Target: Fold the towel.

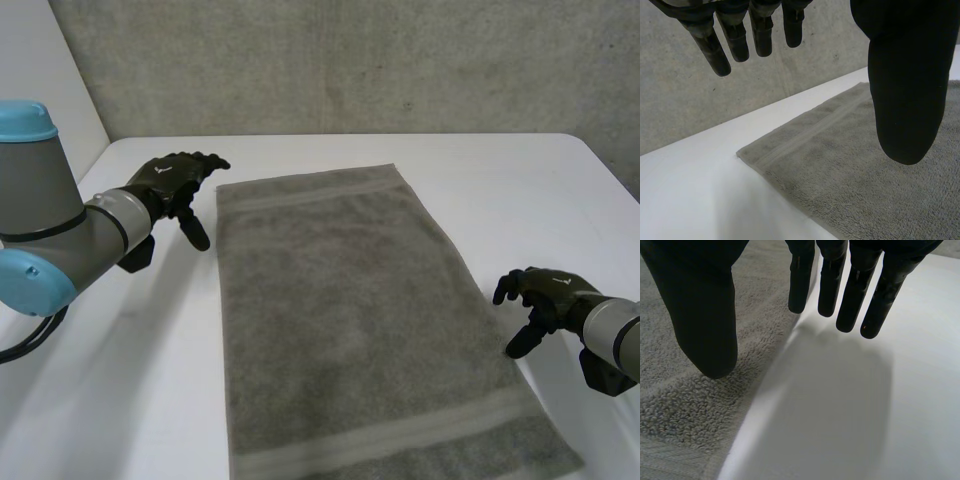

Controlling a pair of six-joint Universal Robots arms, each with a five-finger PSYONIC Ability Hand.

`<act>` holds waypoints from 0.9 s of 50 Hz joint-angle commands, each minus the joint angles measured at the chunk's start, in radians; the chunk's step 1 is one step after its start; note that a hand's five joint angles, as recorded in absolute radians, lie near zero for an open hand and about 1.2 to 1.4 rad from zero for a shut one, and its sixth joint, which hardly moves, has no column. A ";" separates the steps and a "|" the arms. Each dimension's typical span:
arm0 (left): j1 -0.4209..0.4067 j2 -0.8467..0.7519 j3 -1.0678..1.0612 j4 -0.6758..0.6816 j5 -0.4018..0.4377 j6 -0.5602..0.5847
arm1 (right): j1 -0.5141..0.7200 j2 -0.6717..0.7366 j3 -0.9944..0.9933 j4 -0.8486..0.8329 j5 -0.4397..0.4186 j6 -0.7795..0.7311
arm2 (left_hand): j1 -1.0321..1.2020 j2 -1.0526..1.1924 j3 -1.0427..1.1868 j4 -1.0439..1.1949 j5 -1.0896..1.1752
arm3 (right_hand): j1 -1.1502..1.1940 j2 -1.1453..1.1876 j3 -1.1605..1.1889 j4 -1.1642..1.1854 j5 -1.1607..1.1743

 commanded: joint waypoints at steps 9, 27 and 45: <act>0.000 0.000 0.000 0.000 0.000 0.000 | 0.009 0.036 0.003 -0.006 -0.007 -0.002 | 0.021 -0.031 0.024 0.024 0.001 | 0.105 0.041 0.051 0.054 0.051; 0.000 0.000 0.000 0.000 0.000 0.000 | 0.026 0.057 0.002 -0.055 -0.001 0.002 | 0.018 -0.034 0.021 0.021 -0.002 | 0.598 0.534 0.544 0.547 0.544; 0.000 0.002 0.000 0.000 -0.002 0.000 | 0.124 0.043 0.006 -0.087 0.031 0.007 | 0.015 -0.037 0.018 0.018 -0.005 | 0.247 0.183 0.193 0.196 0.193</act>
